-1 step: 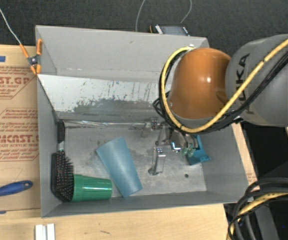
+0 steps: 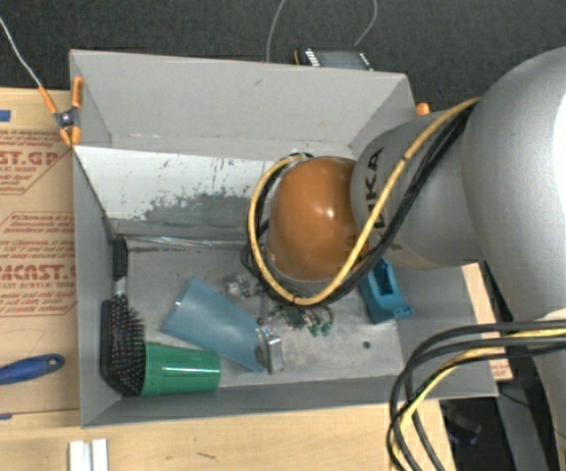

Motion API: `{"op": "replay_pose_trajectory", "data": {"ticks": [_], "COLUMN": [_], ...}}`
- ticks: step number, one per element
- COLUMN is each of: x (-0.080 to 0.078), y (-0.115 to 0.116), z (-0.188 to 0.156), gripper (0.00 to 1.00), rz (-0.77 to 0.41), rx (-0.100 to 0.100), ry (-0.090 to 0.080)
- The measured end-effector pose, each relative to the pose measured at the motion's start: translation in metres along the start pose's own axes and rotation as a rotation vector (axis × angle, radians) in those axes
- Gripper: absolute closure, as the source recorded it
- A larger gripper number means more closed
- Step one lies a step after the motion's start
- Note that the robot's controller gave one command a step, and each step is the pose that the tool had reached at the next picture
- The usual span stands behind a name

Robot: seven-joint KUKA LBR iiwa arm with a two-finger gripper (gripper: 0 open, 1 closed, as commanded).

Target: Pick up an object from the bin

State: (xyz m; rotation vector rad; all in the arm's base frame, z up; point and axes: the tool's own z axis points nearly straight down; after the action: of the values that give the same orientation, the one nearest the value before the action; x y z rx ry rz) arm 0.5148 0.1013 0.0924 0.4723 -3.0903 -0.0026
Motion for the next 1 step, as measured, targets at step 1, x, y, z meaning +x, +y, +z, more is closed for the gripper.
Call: {"op": "replay_pose_trajectory", "data": {"ticks": [1], "x": [0.0463], "y": [-0.0716], "z": [-0.0779], "gripper": [0.00], "rz": [-0.129], "rx": [0.004], "ry": [-0.004]}}
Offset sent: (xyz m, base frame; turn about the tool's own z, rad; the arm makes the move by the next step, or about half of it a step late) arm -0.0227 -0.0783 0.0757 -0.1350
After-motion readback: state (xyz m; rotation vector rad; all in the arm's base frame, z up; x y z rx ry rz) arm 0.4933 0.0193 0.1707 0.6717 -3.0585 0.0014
